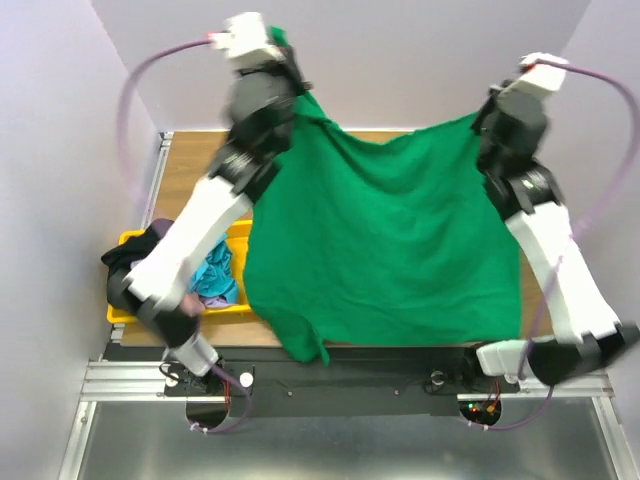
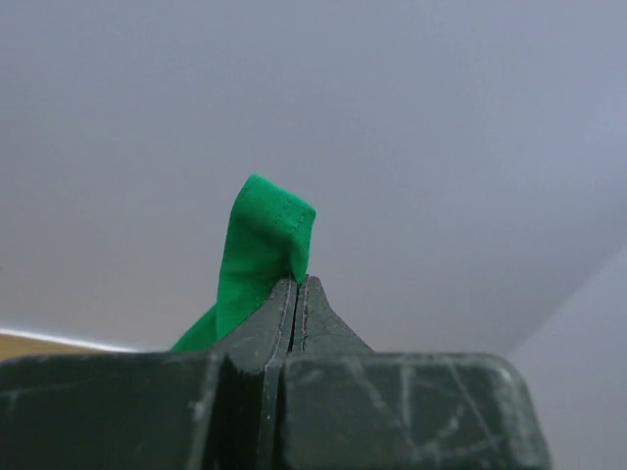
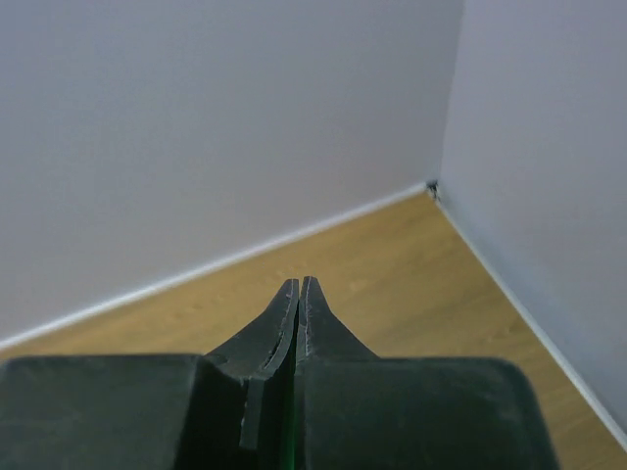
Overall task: Fold and stack the t-shirts
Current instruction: Flatten the tshirt out
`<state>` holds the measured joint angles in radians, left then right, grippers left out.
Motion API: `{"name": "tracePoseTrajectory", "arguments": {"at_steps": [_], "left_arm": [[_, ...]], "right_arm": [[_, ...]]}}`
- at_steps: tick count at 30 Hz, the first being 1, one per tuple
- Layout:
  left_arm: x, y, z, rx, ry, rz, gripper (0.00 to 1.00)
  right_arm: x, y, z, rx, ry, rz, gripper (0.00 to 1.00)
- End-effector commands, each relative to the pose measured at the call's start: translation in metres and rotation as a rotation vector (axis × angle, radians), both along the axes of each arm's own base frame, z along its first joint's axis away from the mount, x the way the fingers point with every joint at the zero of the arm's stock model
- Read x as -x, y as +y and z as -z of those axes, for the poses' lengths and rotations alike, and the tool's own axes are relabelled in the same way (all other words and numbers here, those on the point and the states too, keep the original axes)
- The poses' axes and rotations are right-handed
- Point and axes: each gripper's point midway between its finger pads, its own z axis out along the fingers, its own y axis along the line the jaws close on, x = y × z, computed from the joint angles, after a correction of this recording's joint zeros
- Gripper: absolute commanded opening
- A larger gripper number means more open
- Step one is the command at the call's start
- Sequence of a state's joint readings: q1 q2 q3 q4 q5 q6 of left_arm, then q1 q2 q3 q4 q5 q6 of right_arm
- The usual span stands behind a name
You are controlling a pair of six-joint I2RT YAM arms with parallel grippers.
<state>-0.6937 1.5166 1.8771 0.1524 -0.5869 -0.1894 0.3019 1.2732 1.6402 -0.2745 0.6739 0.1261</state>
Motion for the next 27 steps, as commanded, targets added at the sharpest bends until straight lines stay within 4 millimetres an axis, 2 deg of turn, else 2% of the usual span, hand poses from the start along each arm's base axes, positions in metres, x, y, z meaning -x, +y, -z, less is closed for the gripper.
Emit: {"name": "tracePoseTrajectory", "arguments": {"at_steps": [1,2,3,4,5,6,7,8,9,10,11,14,15,16,17,18,19,20,21,22,23,24,26,27], "left_arm": [[-0.101,-0.047,0.097,-0.111,0.144,0.027,0.0],[-0.12,-0.055,0.114,-0.129,0.17,0.045,0.0],[-0.157,-0.066,0.147,-0.153,0.214,0.041,0.0],[-0.174,-0.069,0.163,-0.162,0.239,0.032,0.0],[-0.205,-0.082,0.225,-0.22,0.322,0.017,0.0],[-0.206,-0.074,0.197,-0.198,0.276,0.005,0.06],[-0.229,-0.077,0.226,-0.214,0.304,-0.011,0.43],[-0.238,-0.078,0.238,-0.232,0.31,-0.014,0.67],[-0.246,-0.081,0.256,-0.242,0.327,-0.011,0.98],[-0.247,-0.079,0.256,-0.244,0.323,-0.013,0.99],[-0.246,-0.076,0.257,-0.25,0.32,-0.025,0.99],[-0.229,-0.064,0.241,-0.227,0.293,-0.041,0.99],[-0.217,-0.059,0.217,-0.199,0.266,-0.035,0.99],[-0.213,-0.056,0.229,-0.211,0.29,-0.034,0.99],[-0.207,-0.055,0.228,-0.212,0.297,-0.03,0.99],[-0.196,-0.05,0.212,-0.186,0.285,-0.029,0.99],[-0.191,-0.048,0.233,-0.211,0.33,-0.02,0.99],[-0.186,-0.048,0.237,-0.215,0.341,-0.007,0.99],[-0.178,-0.045,0.232,-0.207,0.342,0.001,0.99],[-0.172,-0.045,0.255,-0.225,0.391,0.016,0.99],[-0.167,-0.044,0.261,-0.224,0.406,0.026,0.99],[-0.163,-0.042,0.265,-0.218,0.418,0.026,0.99],[-0.152,-0.038,0.279,-0.222,0.456,0.035,0.99],[-0.149,-0.036,0.284,-0.222,0.469,0.035,0.99]], "right_arm": [[-0.052,-0.057,0.069,-0.065,0.081,0.136,0.0],[-0.066,-0.062,0.093,-0.082,0.12,0.135,0.0],[-0.09,-0.07,0.143,-0.098,0.19,0.158,0.0],[-0.102,-0.069,0.166,-0.098,0.223,0.156,0.0],[-0.115,-0.07,0.184,-0.114,0.234,0.139,0.0],[-0.127,-0.073,0.208,-0.128,0.276,0.139,0.0],[-0.146,-0.073,0.25,-0.139,0.35,0.141,0.04],[-0.158,-0.074,0.266,-0.149,0.376,0.127,0.27],[-0.166,-0.074,0.278,-0.158,0.393,0.128,0.43],[-0.179,-0.072,0.29,-0.157,0.41,0.122,0.6],[-0.181,-0.071,0.292,-0.156,0.415,0.111,0.99],[-0.176,-0.059,0.288,-0.188,0.411,0.042,1.0],[-0.172,-0.055,0.288,-0.203,0.41,0.028,1.0],[-0.159,-0.052,0.285,-0.21,0.413,0.01,1.0],[-0.152,-0.043,0.288,-0.233,0.422,-0.037,1.0],[-0.144,-0.037,0.291,-0.26,0.429,-0.06,1.0],[-0.136,-0.03,0.293,-0.278,0.439,-0.093,1.0],[-0.12,-0.019,0.315,-0.306,0.491,-0.147,1.0],[-0.109,-0.012,0.309,-0.332,0.483,-0.177,1.0],[-0.099,-0.007,0.315,-0.352,0.502,-0.195,1.0],[-0.09,-0.002,0.322,-0.377,0.522,-0.213,1.0],[-0.077,0.001,0.342,-0.405,0.568,-0.214,1.0],[-0.069,0.012,0.348,-0.433,0.59,-0.264,1.0],[-0.063,0.012,0.359,-0.425,0.626,-0.27,1.0]]}}
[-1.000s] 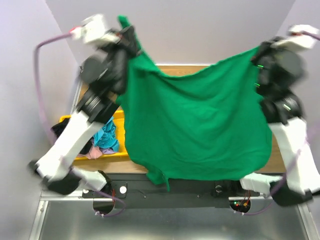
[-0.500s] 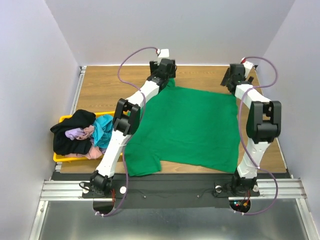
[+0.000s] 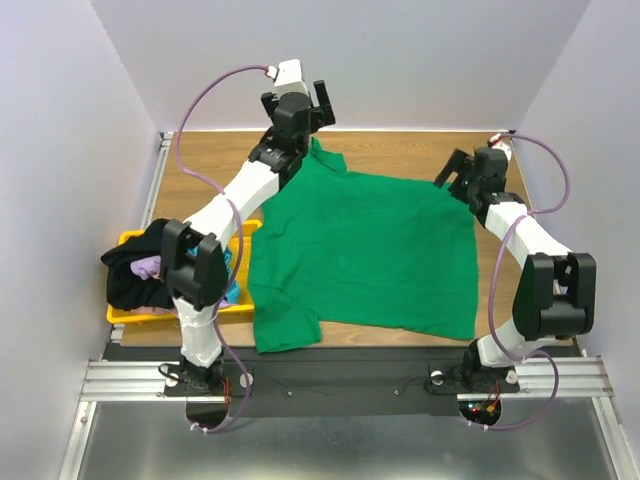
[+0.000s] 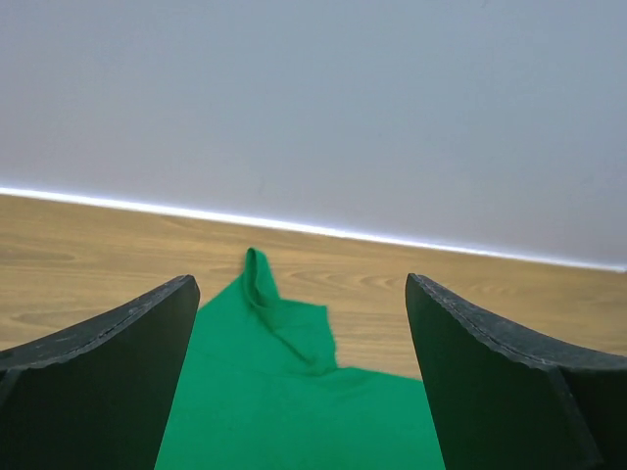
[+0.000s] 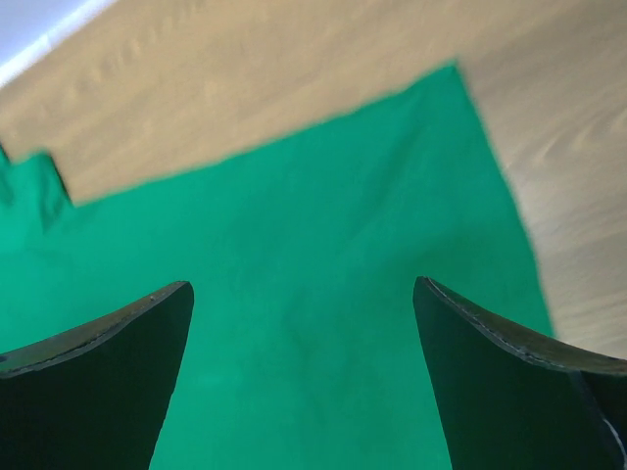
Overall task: Fold and stack the t-shirts
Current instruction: Flatten the tshirt out
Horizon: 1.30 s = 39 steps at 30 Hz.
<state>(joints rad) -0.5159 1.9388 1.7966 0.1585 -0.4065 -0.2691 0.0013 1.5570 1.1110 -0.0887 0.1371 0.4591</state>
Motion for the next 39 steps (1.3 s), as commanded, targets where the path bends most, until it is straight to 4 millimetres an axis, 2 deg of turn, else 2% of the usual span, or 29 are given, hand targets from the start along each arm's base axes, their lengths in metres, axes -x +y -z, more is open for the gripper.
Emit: {"name": "tracePoseTrajectory", "arguments": {"at_steps": [1,3,7,8,9,11,12,13,15,17,18,19,20,23,25,30,31,32,33,34,36,37,39], "left_arm": [[0.017,0.003,0.045,-0.002,0.093,0.013,0.99],[0.022,0.003,0.052,-0.009,0.102,0.028,0.99],[0.022,-0.004,0.081,-0.063,0.148,0.075,0.99],[0.021,-0.006,0.086,-0.07,0.158,0.082,0.99],[0.018,-0.008,0.1,-0.091,0.179,0.088,0.99],[0.013,-0.012,0.107,-0.102,0.194,0.098,0.99],[0.009,-0.013,0.122,-0.117,0.22,0.097,0.99],[0.005,-0.014,0.121,-0.114,0.222,0.093,0.99],[-0.001,-0.02,0.132,-0.114,0.249,0.106,0.99],[-0.007,-0.031,0.15,-0.128,0.29,0.142,0.99],[-0.009,-0.035,0.17,-0.144,0.327,0.158,0.99],[-0.014,-0.038,0.168,-0.135,0.322,0.163,0.99],[-0.016,-0.042,0.172,-0.133,0.331,0.172,0.99],[-0.032,-0.052,0.188,-0.1,0.353,0.19,0.99],[-0.039,-0.061,0.205,-0.088,0.401,0.221,0.99],[-0.059,-0.082,0.219,-0.04,0.406,0.274,0.99],[-0.062,-0.084,0.232,-0.034,0.419,0.279,0.99],[-0.068,-0.087,0.223,-0.015,0.393,0.287,0.99],[-0.072,-0.088,0.228,0.002,0.393,0.302,0.99],[-0.077,-0.09,0.222,0.042,0.37,0.302,0.99],[-0.084,-0.091,0.225,0.086,0.36,0.324,0.99],[-0.09,-0.092,0.216,0.109,0.332,0.331,0.99],[-0.095,-0.098,0.217,0.148,0.316,0.366,0.99]], "right_arm": [[0.017,0.026,0.044,-0.095,0.112,-0.099,1.0],[0.019,0.03,0.054,-0.098,0.147,-0.132,1.0],[0.013,0.03,0.083,-0.098,0.226,-0.134,1.0],[0.011,0.028,0.089,-0.089,0.243,-0.123,1.0],[0.011,0.026,0.097,-0.08,0.268,-0.123,1.0],[0.006,0.026,0.115,-0.076,0.314,-0.126,1.0],[0.008,0.018,0.122,-0.049,0.343,-0.094,1.0],[0.006,0.016,0.128,-0.042,0.356,-0.079,1.0],[-0.002,0.016,0.144,-0.039,0.39,-0.079,1.0],[-0.008,0.012,0.151,-0.029,0.417,-0.064,1.0],[-0.006,0.01,0.163,-0.022,0.455,-0.051,1.0],[-0.007,0.007,0.167,-0.012,0.464,-0.036,1.0],[-0.007,-0.01,0.17,-0.018,0.476,0.003,1.0],[-0.008,-0.024,0.179,-0.041,0.51,0.046,1.0],[-0.013,-0.03,0.181,-0.041,0.513,0.053,1.0],[-0.025,-0.04,0.185,-0.036,0.516,0.054,1.0],[-0.026,-0.042,0.186,-0.041,0.52,0.059,1.0],[-0.027,-0.045,0.187,-0.043,0.521,0.067,1.0],[-0.032,-0.049,0.187,-0.05,0.518,0.076,1.0],[-0.035,-0.052,0.187,-0.052,0.515,0.08,1.0],[-0.043,-0.056,0.189,-0.061,0.509,0.075,1.0],[-0.046,-0.057,0.19,-0.062,0.508,0.071,1.0],[-0.055,-0.057,0.191,-0.059,0.501,0.053,1.0]]}}
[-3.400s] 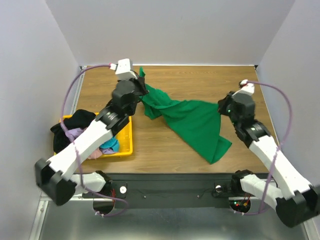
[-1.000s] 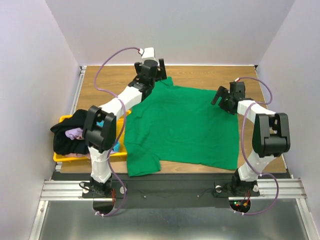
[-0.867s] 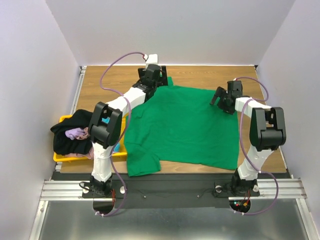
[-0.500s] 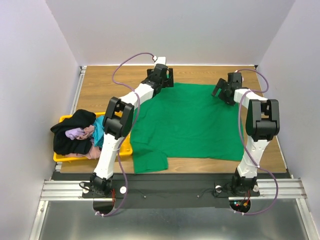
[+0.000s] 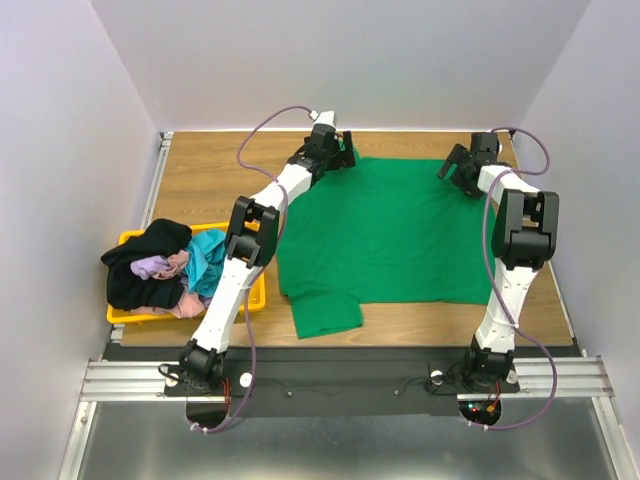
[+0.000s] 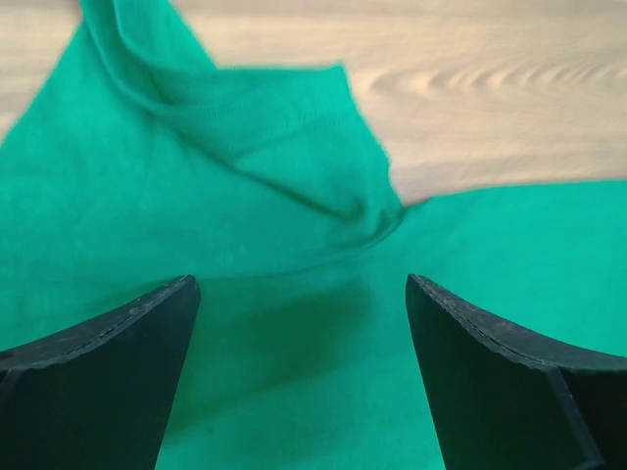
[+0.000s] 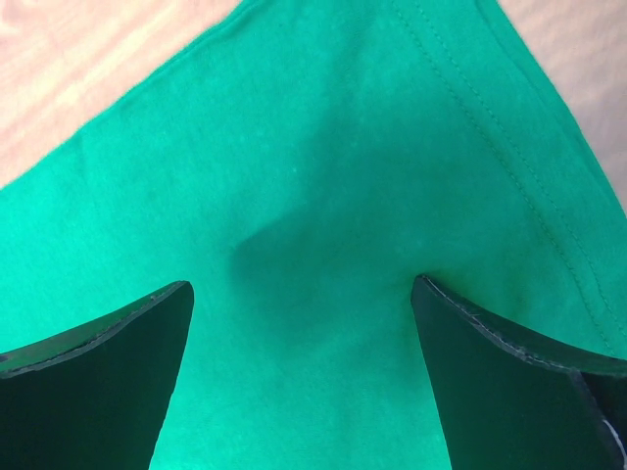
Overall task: Fold and stack the t-shirts
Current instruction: Flatten the tshirt out
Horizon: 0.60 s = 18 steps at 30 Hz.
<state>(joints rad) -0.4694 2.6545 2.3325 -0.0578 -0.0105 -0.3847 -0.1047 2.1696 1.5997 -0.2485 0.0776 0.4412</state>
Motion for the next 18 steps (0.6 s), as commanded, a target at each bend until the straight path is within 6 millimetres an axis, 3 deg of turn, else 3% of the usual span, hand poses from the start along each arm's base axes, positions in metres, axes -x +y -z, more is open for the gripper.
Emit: {"name": "tracePoseTrajectory", "arguments": {"at_steps": [1,3,4,6,9,10,12,13,15,16,17,18], "left_arm": [[-0.029,-0.009,-0.049,0.176,-0.133,0.037,0.99],[-0.036,-0.008,-0.037,0.223,-0.115,0.036,0.99],[-0.04,-0.009,-0.05,0.25,-0.138,0.044,0.99],[-0.044,-0.003,-0.049,0.274,-0.135,0.037,0.99],[-0.047,0.002,-0.072,0.278,-0.185,0.031,0.99],[-0.046,0.001,-0.093,0.28,-0.209,0.042,0.99],[-0.041,0.0,-0.12,0.28,-0.238,0.053,0.99],[-0.034,0.003,-0.152,0.276,-0.272,0.061,0.99],[-0.02,0.004,-0.183,0.267,-0.296,0.066,0.99],[0.001,0.004,-0.229,0.254,-0.341,0.09,0.99],[0.014,0.003,-0.218,0.224,-0.297,0.094,0.99],[0.04,0.006,-0.264,0.232,-0.344,0.091,0.99]], "right_arm": [[0.032,-0.008,0.067,-0.031,0.214,0.002,1.0],[0.027,-0.006,0.067,-0.042,0.204,-0.012,1.0],[0.025,-0.007,0.069,-0.036,0.206,-0.013,1.0],[0.019,-0.01,0.066,-0.022,0.195,-0.02,1.0],[0.003,-0.009,0.034,-0.013,0.122,-0.051,1.0],[-0.003,-0.008,0.008,-0.011,0.069,-0.058,1.0],[-0.004,0.0,-0.018,-0.038,0.023,-0.096,1.0],[-0.002,0.003,-0.029,-0.043,0.005,-0.103,1.0],[0.014,0.007,-0.063,-0.046,-0.042,-0.11,1.0],[0.022,0.008,-0.072,-0.05,-0.054,-0.097,1.0],[0.032,0.008,-0.082,-0.049,-0.066,-0.083,1.0],[0.053,0.009,-0.096,-0.051,-0.079,-0.056,1.0]]}}
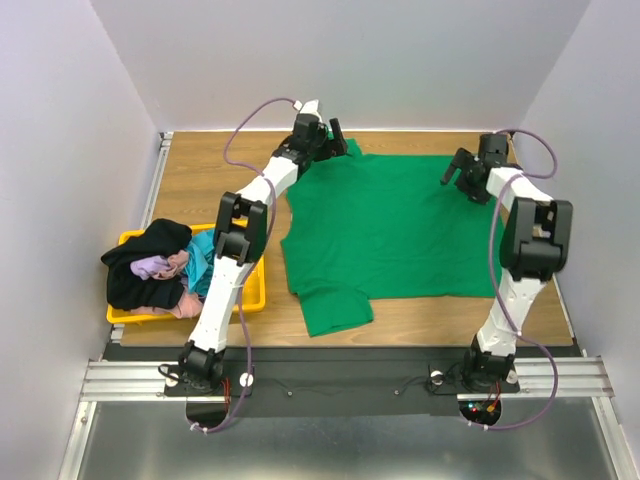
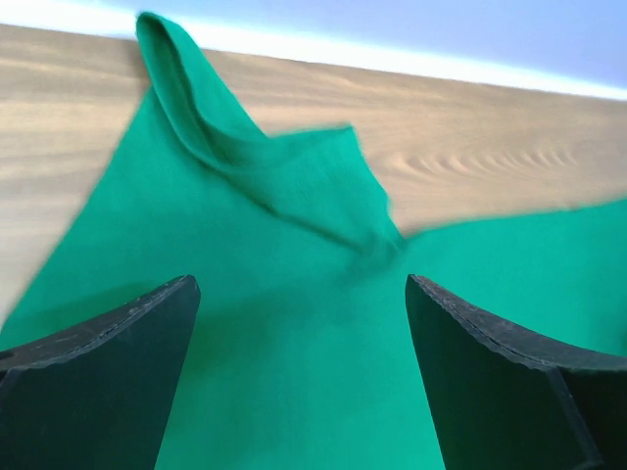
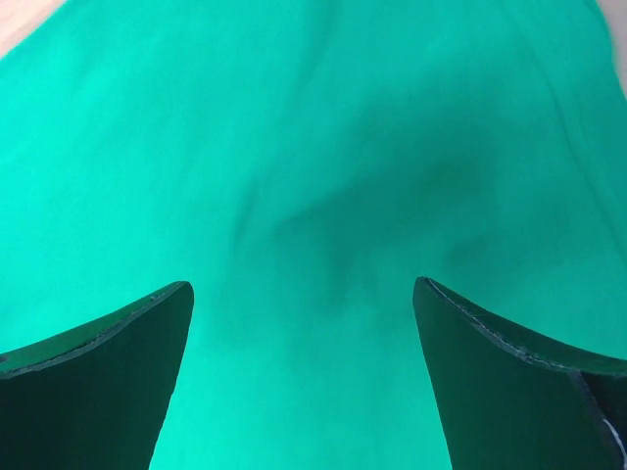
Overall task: Fold and stack the t-shirts
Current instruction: Flatten the tshirt out, then fold the tshirt
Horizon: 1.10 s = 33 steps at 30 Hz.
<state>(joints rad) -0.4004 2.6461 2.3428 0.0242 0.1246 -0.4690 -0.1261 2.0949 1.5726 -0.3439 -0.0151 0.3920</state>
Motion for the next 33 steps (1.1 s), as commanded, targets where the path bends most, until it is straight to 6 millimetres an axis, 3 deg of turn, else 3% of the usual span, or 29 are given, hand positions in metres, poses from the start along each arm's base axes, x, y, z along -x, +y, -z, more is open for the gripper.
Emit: {"name": "tracePoseTrajectory", "arguments": {"at_steps": [1,2,3,4,5,6,7,8,9,10,11,14,15,16,17,19,20,22,25,33], "left_arm": [[0.078,-0.008,-0.236,0.058,-0.293,0.061,0.99],[0.097,-0.007,-0.2,0.025,-0.208,0.077,0.99],[0.116,-0.005,-0.197,0.023,-0.18,0.084,0.99],[0.147,0.003,-0.238,0.06,-0.236,0.082,0.99],[0.176,0.001,-0.185,0.01,-0.137,0.099,0.99],[0.194,0.006,-0.178,0.009,-0.124,0.061,0.99],[0.221,0.021,-0.205,0.032,-0.176,0.017,0.99],[0.247,0.024,-0.162,-0.021,-0.121,-0.012,0.99],[0.27,0.033,-0.178,0.035,-0.134,-0.045,0.99],[0.285,0.037,-0.17,0.038,-0.119,-0.058,0.99],[0.311,0.038,-0.132,0.006,-0.054,-0.048,0.99],[0.361,0.047,-0.096,0.053,0.048,-0.048,0.99],[0.387,0.048,-0.075,0.047,0.115,-0.035,0.99],[0.395,0.045,-0.077,0.065,0.127,-0.031,0.99],[0.412,0.051,-0.053,0.023,0.18,-0.027,0.99],[0.443,0.048,-0.037,0.009,0.234,0.01,0.99],[0.46,0.054,-0.017,-0.017,0.298,0.006,0.99],[0.487,0.052,-0.004,-0.034,0.352,0.051,0.99],[0.519,0.067,0.031,-0.079,0.475,0.042,0.97],[0.538,0.058,0.049,-0.136,0.55,0.09,0.79]], "right_arm": [[0.042,0.003,-0.085,-0.017,-0.126,0.05,1.0],[0.066,0.006,-0.07,-0.031,-0.084,0.066,1.0],[0.068,0.002,-0.092,-0.017,-0.133,0.093,1.0],[0.094,0.003,-0.097,-0.025,-0.143,0.13,1.0],[0.106,0.004,-0.098,-0.032,-0.148,0.149,1.0],[0.119,0.005,-0.1,-0.036,-0.157,0.164,1.0],[0.139,0.009,-0.086,-0.054,-0.129,0.18,1.0],[0.151,0.01,-0.103,-0.058,-0.183,0.191,1.0],[0.16,0.013,-0.104,-0.077,-0.192,0.201,1.0],[0.167,0.015,-0.104,-0.081,-0.2,0.203,1.0],[0.182,0.017,-0.105,-0.089,-0.221,0.206,1.0],[0.206,0.024,-0.109,-0.127,-0.271,0.229,1.0],[0.212,0.023,-0.112,-0.129,-0.293,0.245,1.0],[0.217,0.021,-0.113,-0.125,-0.31,0.26,1.0],[0.222,0.019,-0.115,-0.121,-0.328,0.281,1.0],[0.238,0.011,-0.11,-0.11,-0.365,0.348,1.0],[0.243,0.008,-0.108,-0.105,-0.376,0.372,1.0],[0.253,0.003,-0.106,-0.086,-0.401,0.402,1.0],[0.258,0.001,-0.1,-0.076,-0.4,0.414,1.0],[0.258,-0.001,-0.073,-0.046,-0.287,0.412,1.0]]}}
